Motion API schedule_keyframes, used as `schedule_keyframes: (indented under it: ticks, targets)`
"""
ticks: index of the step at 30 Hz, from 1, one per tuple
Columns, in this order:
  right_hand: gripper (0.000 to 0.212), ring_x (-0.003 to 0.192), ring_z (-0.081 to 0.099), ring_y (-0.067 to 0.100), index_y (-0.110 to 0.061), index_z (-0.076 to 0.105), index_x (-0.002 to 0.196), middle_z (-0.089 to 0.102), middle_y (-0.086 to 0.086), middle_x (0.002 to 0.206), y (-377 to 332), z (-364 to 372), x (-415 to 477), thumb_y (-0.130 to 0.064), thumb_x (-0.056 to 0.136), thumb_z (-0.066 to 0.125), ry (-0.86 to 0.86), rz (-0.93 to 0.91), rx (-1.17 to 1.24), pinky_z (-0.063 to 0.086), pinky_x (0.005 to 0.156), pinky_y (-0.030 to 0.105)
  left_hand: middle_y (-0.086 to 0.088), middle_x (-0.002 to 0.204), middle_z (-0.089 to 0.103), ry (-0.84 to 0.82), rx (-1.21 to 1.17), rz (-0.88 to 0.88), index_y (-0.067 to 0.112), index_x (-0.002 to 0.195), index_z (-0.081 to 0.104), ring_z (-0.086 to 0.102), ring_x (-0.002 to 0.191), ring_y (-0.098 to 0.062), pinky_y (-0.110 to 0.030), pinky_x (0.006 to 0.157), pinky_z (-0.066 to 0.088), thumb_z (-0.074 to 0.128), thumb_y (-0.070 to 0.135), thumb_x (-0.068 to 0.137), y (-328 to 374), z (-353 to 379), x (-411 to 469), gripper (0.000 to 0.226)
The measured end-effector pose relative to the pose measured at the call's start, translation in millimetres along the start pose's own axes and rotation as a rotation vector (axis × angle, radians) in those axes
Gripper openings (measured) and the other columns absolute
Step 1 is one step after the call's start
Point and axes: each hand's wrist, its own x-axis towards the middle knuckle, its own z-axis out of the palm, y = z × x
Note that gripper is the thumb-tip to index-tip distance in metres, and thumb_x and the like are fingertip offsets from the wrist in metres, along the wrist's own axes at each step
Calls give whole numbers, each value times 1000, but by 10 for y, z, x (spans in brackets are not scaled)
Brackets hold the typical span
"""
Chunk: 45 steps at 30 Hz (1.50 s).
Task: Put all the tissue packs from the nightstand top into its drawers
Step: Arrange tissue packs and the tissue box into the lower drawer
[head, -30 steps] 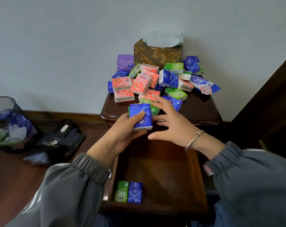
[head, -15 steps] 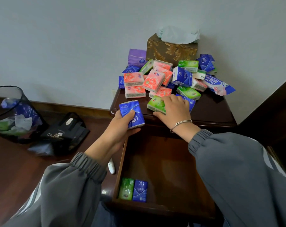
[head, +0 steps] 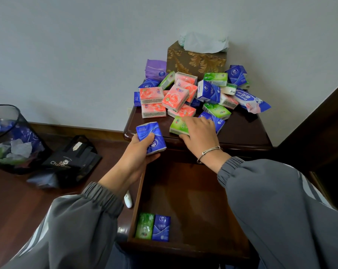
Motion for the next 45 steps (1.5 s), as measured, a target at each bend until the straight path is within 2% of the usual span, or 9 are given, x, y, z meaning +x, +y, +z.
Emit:
schedule_keyframes:
  ticks: [7, 11, 14, 19, 26, 31, 34, 37, 45]
  targets:
    - [55, 107, 49, 31, -16, 47, 129, 60, 9, 114, 113, -139, -146, -28, 80, 68, -11, 40, 331, 39, 89, 42, 3, 89, 71, 4, -8, 4, 18, 123, 53, 69, 71, -5, -25, 64, 54, 54, 29, 96, -16, -34, 14, 28]
    - [62, 112, 47, 34, -13, 43, 130, 51, 12, 124, 363, -264, -75, -30, 76, 69, 147, 241, 246, 39, 93, 44, -2, 103, 69, 5, 12, 12, 19, 127, 52, 69, 83, -11, -26, 68, 54, 57, 32, 94, -71, -101, -54, 35]
    - [67, 119, 42, 38, -9, 37, 132, 41, 17, 133, 475, -276, 56, -32, 78, 68, -38, 448, 179, 38, 95, 44, -1, 104, 69, -26, 17, 16, 21, 127, 52, 68, 83, -10, -27, 71, 53, 55, 31, 95, -128, -103, -151, 33]
    - [68, 121, 42, 38, -5, 37, 129, 41, 19, 133, 467, -216, 163, -33, 77, 70, -156, 506, 54, 37, 96, 43, 1, 101, 71, -60, 13, 8, 24, 121, 58, 68, 82, -8, -28, 79, 53, 55, 29, 95, -254, -191, -316, 26]
    - [63, 112, 45, 40, -8, 39, 130, 49, 19, 124, 444, -106, -31, -25, 76, 68, 82, 437, 115, 38, 88, 43, 1, 97, 73, -7, 1, -51, 23, 120, 59, 68, 79, -8, -28, 74, 49, 58, 31, 92, -564, -465, -522, 29]
    - [61, 98, 55, 28, -13, 46, 121, 60, 8, 111, 444, -272, -418, -30, 70, 76, 338, 427, 569, 44, 84, 36, 0, 93, 71, 73, -71, -99, 21, 112, 62, 65, 73, -8, -28, 68, 46, 59, 26, 92, -872, -495, -569, 21]
    - [54, 82, 62, 5, -32, 46, 108, 63, -14, 93, 338, -265, -932, -35, 65, 78, 154, 511, 824, 46, 70, 20, -5, 95, 66, 138, -121, -135, 17, 111, 61, 65, 70, -9, -24, 60, 50, 57, 22, 93, -1074, -492, -600, 19]
    - [53, 78, 58, -9, -38, 45, 103, 61, -20, 90, 221, 18, -1464, -36, 63, 80, -179, 571, 853, 42, 64, 11, -8, 85, 72, 175, -169, -159, 9, 118, 55, 69, 63, -11, -22, 50, 53, 57, 17, 94, -1162, -515, -613, 25]
    - [61, 88, 54, 19, -11, 40, 118, 56, 4, 103, -137, 1135, -1849, -31, 73, 76, -690, 670, 600, 32, 64, 22, -1, 77, 74, 245, -106, -141, 7, 119, 55, 69, 61, -8, -19, 49, 52, 56, 16, 94, -1211, -651, -526, 26]
